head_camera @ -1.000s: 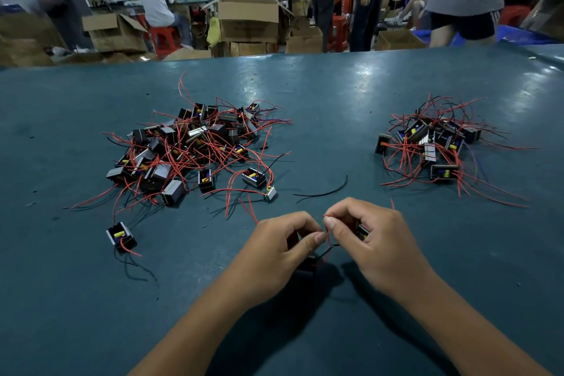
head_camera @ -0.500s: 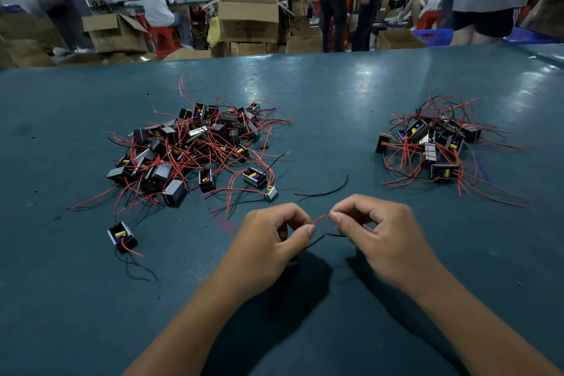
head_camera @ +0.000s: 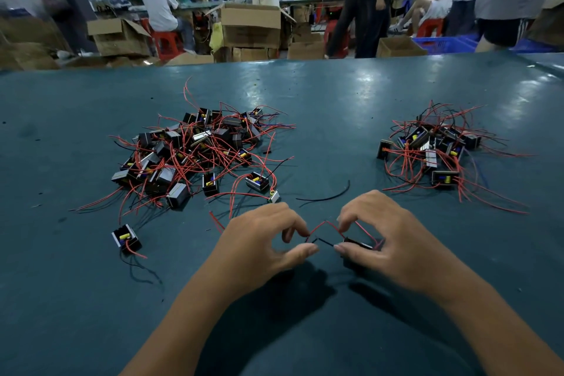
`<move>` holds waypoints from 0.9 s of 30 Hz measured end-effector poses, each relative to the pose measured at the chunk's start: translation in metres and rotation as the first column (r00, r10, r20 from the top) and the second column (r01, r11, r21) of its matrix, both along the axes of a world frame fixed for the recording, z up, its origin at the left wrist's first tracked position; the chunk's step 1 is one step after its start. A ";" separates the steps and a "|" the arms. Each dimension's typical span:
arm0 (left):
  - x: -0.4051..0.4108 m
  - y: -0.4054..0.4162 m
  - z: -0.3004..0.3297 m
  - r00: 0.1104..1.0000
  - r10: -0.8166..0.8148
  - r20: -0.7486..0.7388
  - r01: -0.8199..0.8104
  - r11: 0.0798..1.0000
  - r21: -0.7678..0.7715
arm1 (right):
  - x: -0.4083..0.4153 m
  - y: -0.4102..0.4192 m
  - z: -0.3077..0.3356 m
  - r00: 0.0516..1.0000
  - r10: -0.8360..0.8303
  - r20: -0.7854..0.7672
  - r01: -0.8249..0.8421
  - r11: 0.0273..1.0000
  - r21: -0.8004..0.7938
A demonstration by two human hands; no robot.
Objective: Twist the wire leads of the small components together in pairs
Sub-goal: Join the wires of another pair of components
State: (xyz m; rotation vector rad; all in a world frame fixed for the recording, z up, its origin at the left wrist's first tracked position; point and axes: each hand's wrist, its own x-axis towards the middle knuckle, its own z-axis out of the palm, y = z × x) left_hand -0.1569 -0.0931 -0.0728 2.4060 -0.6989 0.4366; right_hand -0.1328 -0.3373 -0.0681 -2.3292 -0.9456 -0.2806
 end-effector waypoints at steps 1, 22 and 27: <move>0.000 -0.003 -0.002 1.000 0.016 0.023 -0.017 0.999 0.027 | 0.000 0.002 -0.001 1.000 -0.008 0.009 0.008 1.000 0.000; 0.007 0.045 0.000 0.932 0.028 -0.363 0.111 0.928 0.356 | 0.015 -0.034 -0.001 0.956 -0.006 -0.293 -0.105 0.926 -0.362; 0.008 0.034 0.003 0.935 0.053 -0.352 -0.059 0.998 -0.005 | 0.008 -0.013 0.001 0.982 -0.139 -0.126 0.121 0.982 -0.142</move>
